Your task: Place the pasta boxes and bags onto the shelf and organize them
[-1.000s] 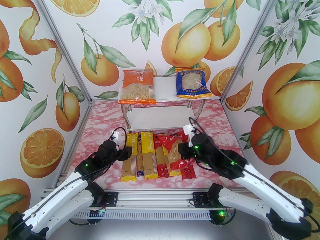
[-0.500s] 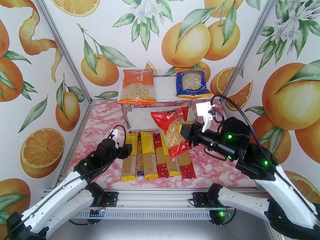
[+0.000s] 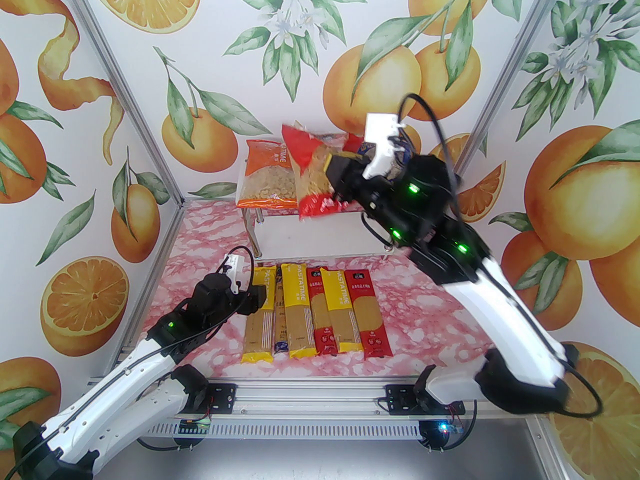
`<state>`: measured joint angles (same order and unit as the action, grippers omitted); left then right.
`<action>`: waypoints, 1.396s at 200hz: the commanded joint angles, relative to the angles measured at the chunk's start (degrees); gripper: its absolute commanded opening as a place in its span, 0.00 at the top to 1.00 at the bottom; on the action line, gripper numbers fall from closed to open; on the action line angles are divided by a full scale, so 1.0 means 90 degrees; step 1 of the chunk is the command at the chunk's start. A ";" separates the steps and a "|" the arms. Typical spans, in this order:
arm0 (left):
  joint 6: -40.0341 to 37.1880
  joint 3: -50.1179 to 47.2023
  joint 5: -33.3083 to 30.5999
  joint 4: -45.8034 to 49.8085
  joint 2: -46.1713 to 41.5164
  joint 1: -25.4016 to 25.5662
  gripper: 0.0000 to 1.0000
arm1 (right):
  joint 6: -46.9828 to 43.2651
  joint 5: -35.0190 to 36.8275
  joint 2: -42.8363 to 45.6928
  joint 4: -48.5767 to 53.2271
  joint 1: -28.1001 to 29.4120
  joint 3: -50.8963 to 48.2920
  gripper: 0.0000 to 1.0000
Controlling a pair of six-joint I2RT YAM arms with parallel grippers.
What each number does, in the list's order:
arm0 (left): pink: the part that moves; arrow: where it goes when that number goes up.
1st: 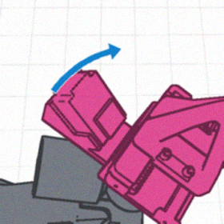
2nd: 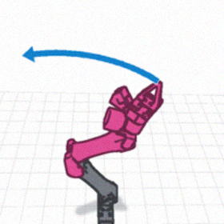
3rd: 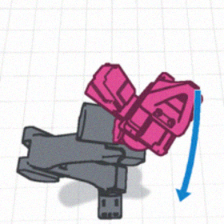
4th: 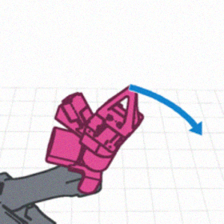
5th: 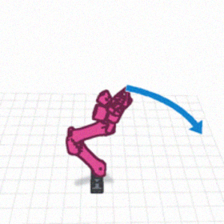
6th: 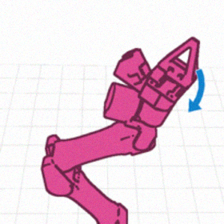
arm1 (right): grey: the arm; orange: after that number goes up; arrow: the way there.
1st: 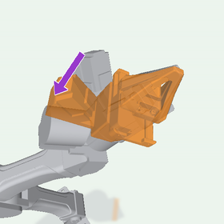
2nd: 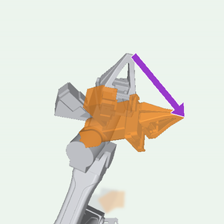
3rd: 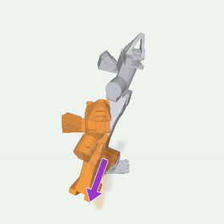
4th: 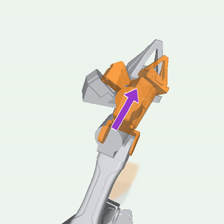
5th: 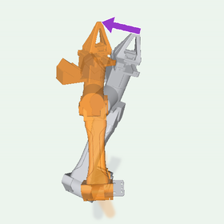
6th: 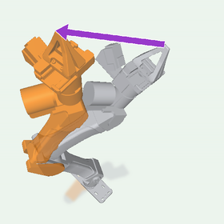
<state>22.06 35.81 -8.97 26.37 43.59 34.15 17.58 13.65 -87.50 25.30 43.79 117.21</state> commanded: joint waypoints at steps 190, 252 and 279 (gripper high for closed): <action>-0.0183 0.0028 -0.0028 0.0214 -0.0390 -0.0264 0.21 | -0.0909 0.1730 -0.2484 -0.0353 -0.0760 0.2363 1.00; -0.0170 -0.0018 0.0020 0.0224 -0.0427 -0.0337 0.21 | -0.0610 0.1433 -0.2650 -0.0027 -0.1031 0.2290 1.00; -0.0174 -0.0034 0.0030 0.0208 -0.0446 -0.0343 0.21 | -0.0502 0.1223 -0.2651 0.0142 -0.1115 0.2073 1.00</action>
<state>20.84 35.79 -8.99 27.97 40.36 31.40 11.62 26.65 -112.60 30.35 34.57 135.35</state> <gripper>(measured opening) 0.787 0.114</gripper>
